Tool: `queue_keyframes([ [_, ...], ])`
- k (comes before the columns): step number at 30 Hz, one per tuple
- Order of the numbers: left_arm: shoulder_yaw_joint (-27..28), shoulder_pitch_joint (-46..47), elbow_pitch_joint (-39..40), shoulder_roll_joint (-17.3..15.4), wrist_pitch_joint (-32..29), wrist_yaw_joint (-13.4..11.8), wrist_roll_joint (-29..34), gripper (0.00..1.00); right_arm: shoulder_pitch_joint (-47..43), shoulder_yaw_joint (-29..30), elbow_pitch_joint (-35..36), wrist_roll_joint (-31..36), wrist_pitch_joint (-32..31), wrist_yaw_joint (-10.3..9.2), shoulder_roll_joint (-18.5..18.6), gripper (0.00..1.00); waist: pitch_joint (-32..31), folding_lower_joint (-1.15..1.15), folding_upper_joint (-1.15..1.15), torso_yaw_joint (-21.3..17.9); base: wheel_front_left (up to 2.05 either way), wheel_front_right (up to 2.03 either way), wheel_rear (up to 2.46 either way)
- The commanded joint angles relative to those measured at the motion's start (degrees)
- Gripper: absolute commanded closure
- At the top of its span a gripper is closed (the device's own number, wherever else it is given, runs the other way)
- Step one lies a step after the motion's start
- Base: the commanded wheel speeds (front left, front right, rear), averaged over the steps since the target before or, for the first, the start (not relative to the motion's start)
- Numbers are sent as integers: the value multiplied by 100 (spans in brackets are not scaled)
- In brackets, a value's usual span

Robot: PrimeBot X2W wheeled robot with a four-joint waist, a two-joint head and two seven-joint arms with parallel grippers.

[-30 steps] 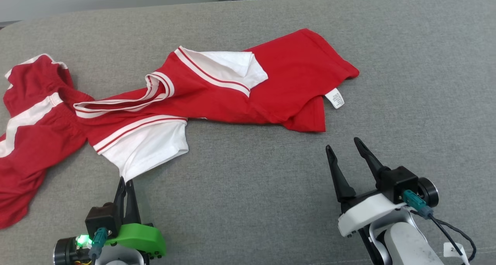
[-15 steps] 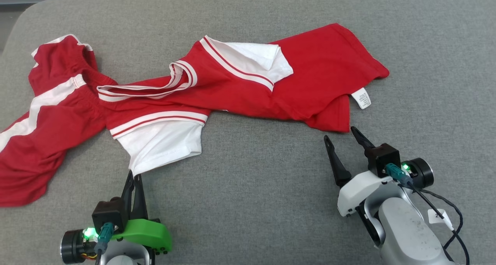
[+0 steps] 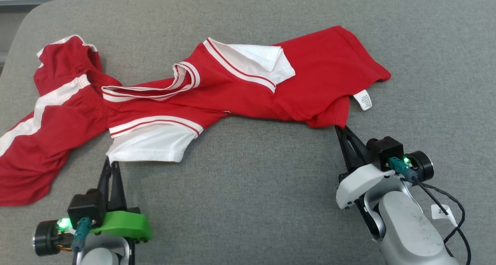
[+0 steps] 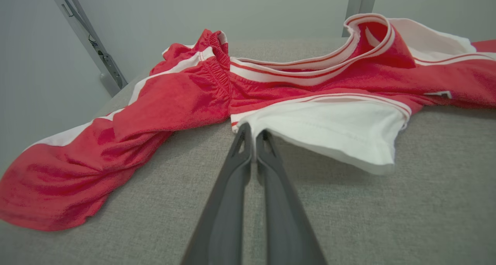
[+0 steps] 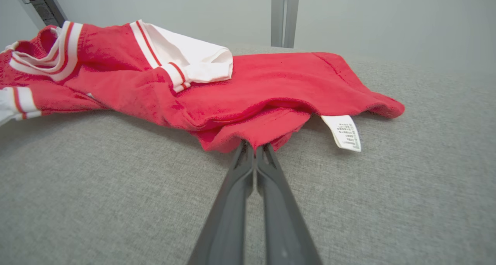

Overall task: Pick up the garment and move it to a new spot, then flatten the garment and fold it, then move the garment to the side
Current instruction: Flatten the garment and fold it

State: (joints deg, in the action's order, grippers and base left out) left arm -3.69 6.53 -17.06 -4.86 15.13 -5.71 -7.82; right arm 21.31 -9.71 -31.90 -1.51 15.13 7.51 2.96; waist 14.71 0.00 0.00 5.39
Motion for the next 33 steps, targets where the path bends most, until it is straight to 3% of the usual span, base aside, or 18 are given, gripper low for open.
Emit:
queue_keyframes([
  [1, 99, 12, 204, -121, 3, 13, 64, 100, -103, -26, 211, -223, 3, -4, 14, 100, -126, 0, 0, -58, 0, 0, 0],
  [6, 354, -59, 1022, -533, 2, 87, 248, 100, -212, -268, 1063, -1211, 3, -4, 197, 100, -360, 0, 0, -174, 0, 0, 0],
  [14, 630, 336, 2159, -1268, -135, 304, 375, 100, 180, -426, 1999, -2307, 2, -4, 976, 100, -818, 0, 0, -346, 0, 0, 0],
  [24, 622, 1718, 2672, -2108, -1109, 1025, -58, 100, 1080, -541, 2544, -3500, -128, -4, 2097, 100, -1267, 0, 0, -576, 0, 0, 0],
  [30, 208, 2620, 2939, -2410, -2112, 1220, -366, 100, 1827, -434, 2667, -4120, -903, -4, 2469, 100, -1298, 0, 0, -712, 0, 0, 0],
  [33, 41, 3153, 2788, -2464, -2650, 1268, -766, 100, 2214, -355, 2409, -4501, -1608, -4, 2498, 100, -1173, 0, 0, -753, 0, 0, 0],
])
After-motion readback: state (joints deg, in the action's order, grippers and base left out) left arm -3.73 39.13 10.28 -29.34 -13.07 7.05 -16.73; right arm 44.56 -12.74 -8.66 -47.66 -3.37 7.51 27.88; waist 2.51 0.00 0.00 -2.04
